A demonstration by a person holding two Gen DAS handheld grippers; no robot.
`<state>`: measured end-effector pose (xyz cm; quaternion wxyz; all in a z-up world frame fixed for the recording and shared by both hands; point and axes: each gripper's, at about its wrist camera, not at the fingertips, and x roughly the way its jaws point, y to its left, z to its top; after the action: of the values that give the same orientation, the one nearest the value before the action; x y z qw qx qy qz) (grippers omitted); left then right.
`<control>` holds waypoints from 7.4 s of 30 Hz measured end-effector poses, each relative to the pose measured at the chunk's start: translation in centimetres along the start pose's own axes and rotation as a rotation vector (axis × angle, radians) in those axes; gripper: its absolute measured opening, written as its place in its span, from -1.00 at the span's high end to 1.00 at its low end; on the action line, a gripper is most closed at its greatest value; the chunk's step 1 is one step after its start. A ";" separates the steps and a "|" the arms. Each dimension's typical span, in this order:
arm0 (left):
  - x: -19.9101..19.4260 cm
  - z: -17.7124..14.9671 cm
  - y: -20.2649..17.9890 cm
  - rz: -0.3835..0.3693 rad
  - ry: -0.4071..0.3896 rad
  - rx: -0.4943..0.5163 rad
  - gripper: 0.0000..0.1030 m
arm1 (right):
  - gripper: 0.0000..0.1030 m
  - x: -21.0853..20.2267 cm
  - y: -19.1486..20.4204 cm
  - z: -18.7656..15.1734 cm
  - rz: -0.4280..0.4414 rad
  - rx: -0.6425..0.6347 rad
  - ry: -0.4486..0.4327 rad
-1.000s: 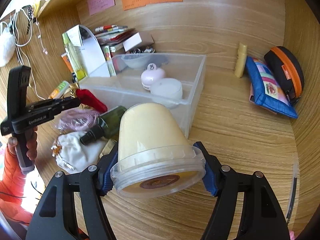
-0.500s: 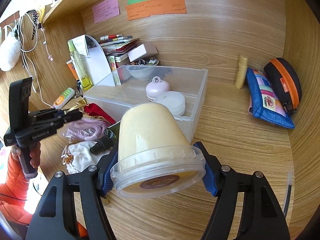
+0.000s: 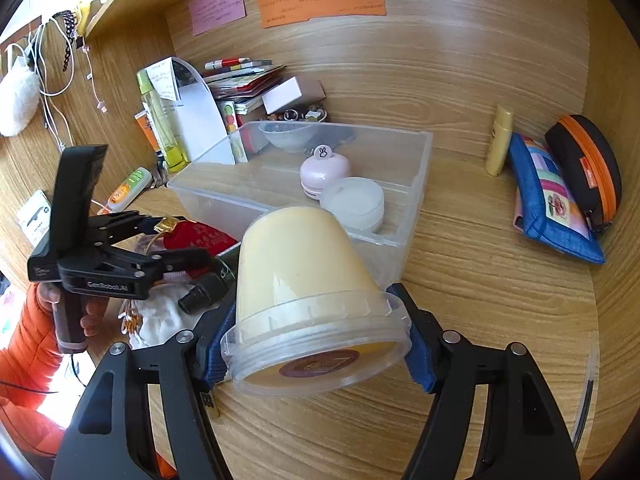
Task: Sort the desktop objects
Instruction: 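Carry the red pouch and cream cup into the clear box and release both, then withdraw both open tools from the box toward the remaining items, then grasp the bagged pink rope with the left tool while the right tool grasps the black clip, then lift the bagged pink rope with the left tool while the right tool holds the black clip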
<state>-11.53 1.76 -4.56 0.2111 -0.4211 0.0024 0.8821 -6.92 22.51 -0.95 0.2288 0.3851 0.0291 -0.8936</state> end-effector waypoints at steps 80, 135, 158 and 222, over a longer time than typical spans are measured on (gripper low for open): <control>-0.5 5.3 3.5 0.078 -0.141 0.120 0.31 | -0.30 15.1 4.2 10.2 0.006 -0.127 0.224; -8.5 -1.3 1.8 0.245 -0.265 0.119 -0.96 | -0.62 0.6 -0.5 1.6 -0.183 -0.027 -0.020; -4.4 -7.2 1.2 0.294 -0.008 0.222 -0.96 | -0.63 1.4 -0.6 -2.8 -0.172 -0.018 0.050; -5.8 -5.6 4.0 0.031 -0.016 0.061 0.21 | 0.68 1.9 -0.4 -2.2 -0.051 -0.054 0.046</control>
<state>-5.62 -5.01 -4.55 0.2104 -0.4071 0.0342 0.8881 -6.75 22.69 -3.86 0.2155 0.3983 0.0681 -0.8890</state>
